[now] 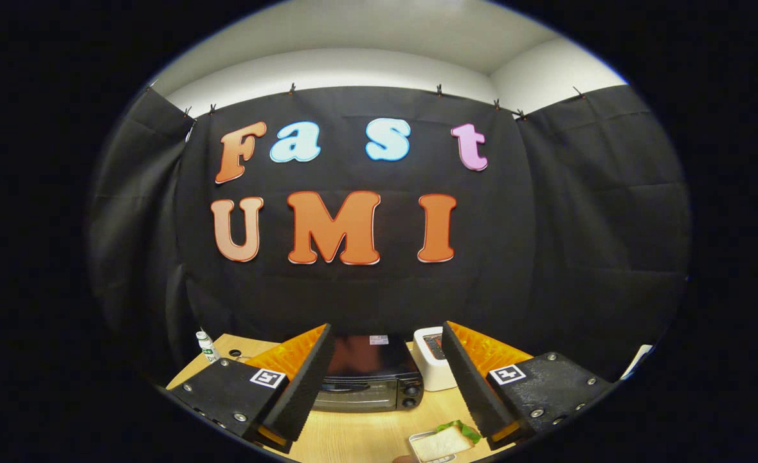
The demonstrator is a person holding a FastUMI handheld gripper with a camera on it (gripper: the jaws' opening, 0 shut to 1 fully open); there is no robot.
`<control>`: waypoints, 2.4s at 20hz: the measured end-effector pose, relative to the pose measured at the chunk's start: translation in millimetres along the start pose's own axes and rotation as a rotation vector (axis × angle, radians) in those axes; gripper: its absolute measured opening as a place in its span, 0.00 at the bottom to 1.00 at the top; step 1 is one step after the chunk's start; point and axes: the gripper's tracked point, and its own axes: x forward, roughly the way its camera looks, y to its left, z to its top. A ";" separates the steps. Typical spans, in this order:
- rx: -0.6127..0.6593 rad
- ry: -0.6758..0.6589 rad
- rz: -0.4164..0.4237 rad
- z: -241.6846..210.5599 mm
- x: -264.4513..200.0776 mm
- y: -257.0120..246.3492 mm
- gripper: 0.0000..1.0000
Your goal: Open the toaster oven, put the food inside, and close the toaster oven door.
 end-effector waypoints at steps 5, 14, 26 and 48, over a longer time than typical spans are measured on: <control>0.037 0.135 0.066 -54.9 56.1 41.6 0.99; -0.045 0.349 0.140 -142.7 118.0 85.4 1.00; -0.053 0.466 0.138 -205.9 132.7 94.2 1.00; -0.050 0.451 0.148 -285.5 4.2 71.3 0.99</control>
